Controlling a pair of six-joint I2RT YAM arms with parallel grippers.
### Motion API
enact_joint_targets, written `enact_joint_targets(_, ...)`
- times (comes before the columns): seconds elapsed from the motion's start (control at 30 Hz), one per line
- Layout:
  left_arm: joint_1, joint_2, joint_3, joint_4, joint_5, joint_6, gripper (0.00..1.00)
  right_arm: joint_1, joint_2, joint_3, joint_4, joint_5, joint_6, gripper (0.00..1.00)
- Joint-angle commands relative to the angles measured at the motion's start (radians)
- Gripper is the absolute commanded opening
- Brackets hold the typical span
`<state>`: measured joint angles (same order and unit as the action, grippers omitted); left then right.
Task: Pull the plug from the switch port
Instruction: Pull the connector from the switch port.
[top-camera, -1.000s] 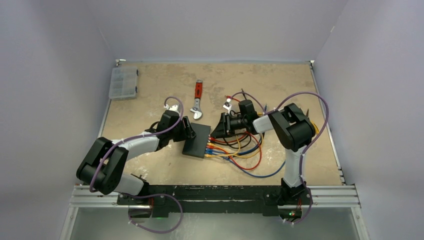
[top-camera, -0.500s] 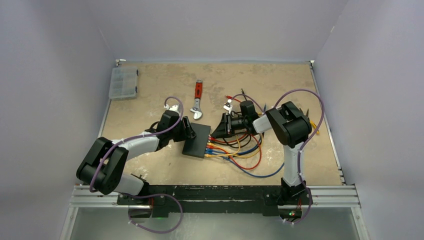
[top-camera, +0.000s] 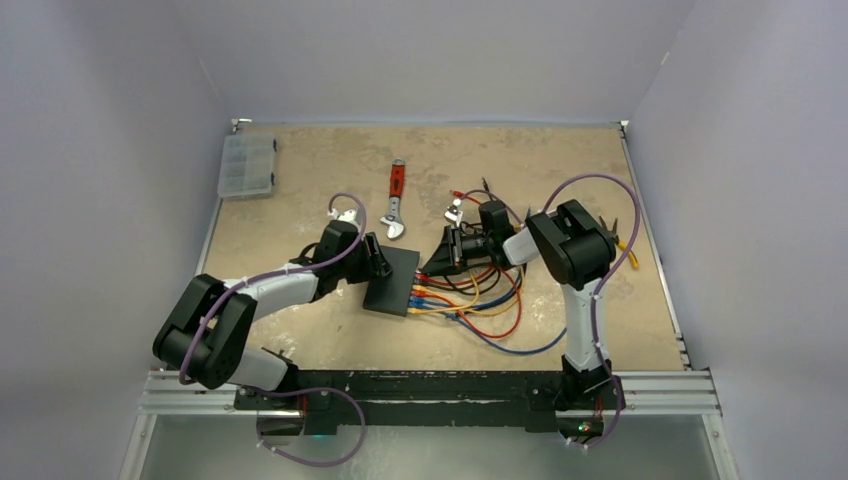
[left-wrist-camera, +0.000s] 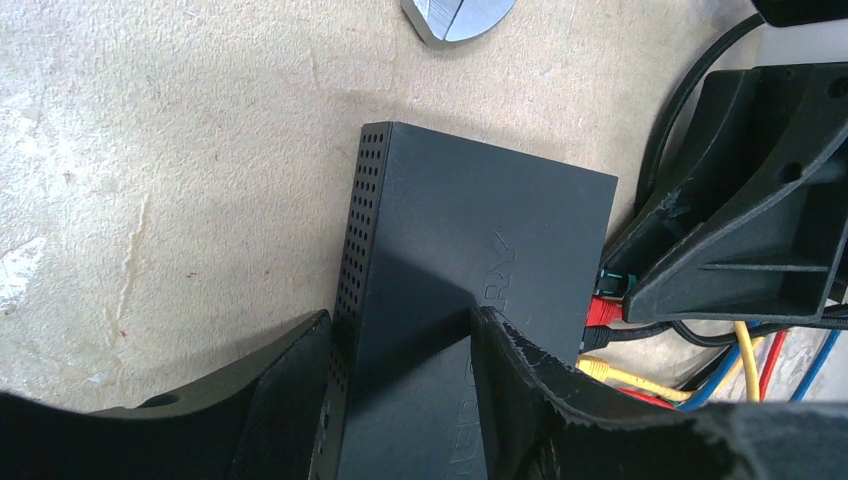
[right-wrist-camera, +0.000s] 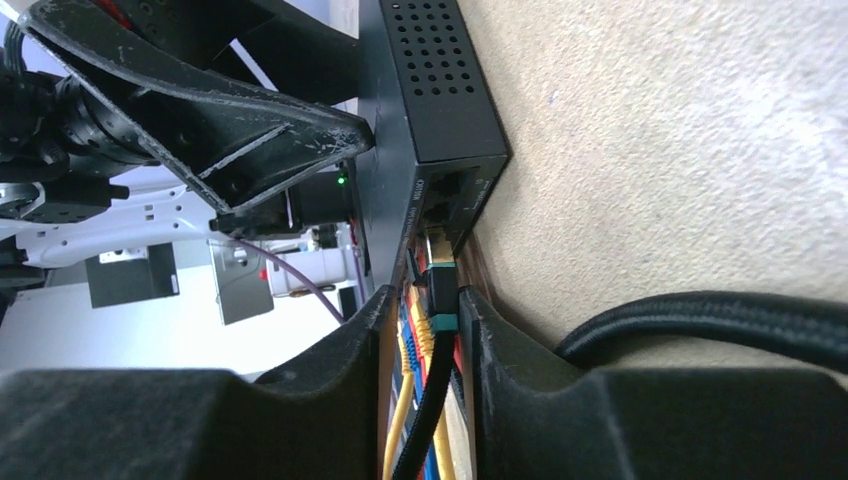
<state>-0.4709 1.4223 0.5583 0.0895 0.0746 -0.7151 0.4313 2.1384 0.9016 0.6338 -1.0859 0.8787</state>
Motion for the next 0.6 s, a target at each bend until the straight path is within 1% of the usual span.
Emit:
enact_joint_targets(0.0, 0.006, 0.007, 0.001, 0.002, 0.017, 0.002, 0.52, 0.02, 0.068, 0.009, -0.009, 0.1, -0.058, 0.31)
enact_joint_targets(0.1, 0.006, 0.006, 0.001, 0.005, 0.024, 0.003, 0.52, 0.021, 0.074, 0.016, -0.008, 0.095, -0.06, 0.33)
enact_joint_targets(0.33, 0.005, 0.007, -0.002, 0.025, 0.048, 0.0, 0.5, 0.023, 0.095, 0.037, 0.016, 0.083, -0.043, 0.41)
enact_joint_targets(0.57, 0.005, 0.009, -0.004, 0.034, 0.057, -0.002, 0.49, 0.031, 0.124, 0.06, 0.057, 0.057, -0.009, 0.4)
